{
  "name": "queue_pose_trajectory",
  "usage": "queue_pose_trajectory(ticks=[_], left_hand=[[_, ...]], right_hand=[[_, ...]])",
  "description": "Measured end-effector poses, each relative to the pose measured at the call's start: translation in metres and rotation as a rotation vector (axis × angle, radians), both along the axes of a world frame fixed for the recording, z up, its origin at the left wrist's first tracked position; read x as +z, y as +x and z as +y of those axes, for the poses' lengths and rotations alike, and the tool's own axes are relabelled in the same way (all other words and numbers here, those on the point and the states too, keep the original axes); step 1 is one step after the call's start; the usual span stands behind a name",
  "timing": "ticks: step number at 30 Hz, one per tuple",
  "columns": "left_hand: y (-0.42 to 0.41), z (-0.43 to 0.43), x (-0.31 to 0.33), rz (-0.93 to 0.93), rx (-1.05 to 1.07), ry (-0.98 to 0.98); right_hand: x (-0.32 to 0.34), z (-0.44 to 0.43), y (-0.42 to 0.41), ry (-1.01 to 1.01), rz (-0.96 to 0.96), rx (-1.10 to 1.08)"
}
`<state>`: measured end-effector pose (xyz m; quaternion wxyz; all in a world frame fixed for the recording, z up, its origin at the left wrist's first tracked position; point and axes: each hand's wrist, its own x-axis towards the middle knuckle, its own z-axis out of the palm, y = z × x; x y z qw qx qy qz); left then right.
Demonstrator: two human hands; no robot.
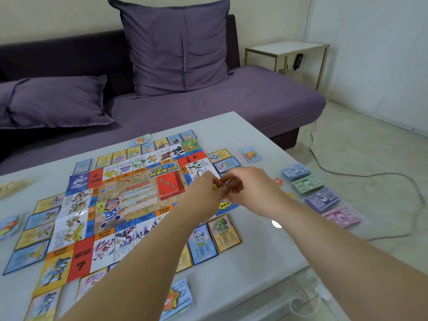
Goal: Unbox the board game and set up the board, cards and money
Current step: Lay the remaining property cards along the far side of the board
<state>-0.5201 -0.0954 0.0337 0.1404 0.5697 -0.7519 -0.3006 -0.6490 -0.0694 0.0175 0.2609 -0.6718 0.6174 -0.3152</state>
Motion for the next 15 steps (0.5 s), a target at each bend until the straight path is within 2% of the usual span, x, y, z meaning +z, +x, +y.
queue_pose_trajectory(ticks=[1,2,6,8,10,15], left_hand=[[0.002,0.001,0.000,0.050,0.023,0.013],[0.005,0.002,-0.001,0.175,0.073,0.057],[0.020,0.017,-0.002,1.017,0.424,0.524],[0.028,0.023,-0.005,1.271,0.564,0.659],[0.033,0.026,-0.006,1.407,0.629,0.743],[0.039,0.030,-0.005,1.516,0.631,0.842]], right_hand=[[0.000,0.000,-0.001,0.003,-0.012,0.000],[0.000,0.000,-0.001,0.006,-0.018,-0.004],[-0.009,-0.004,-0.004,0.022,0.040,-0.072],[-0.016,-0.009,-0.002,0.011,0.063,-0.112],[-0.022,-0.012,0.001,-0.007,0.089,-0.142],[-0.031,-0.018,0.006,-0.028,0.154,-0.170]])
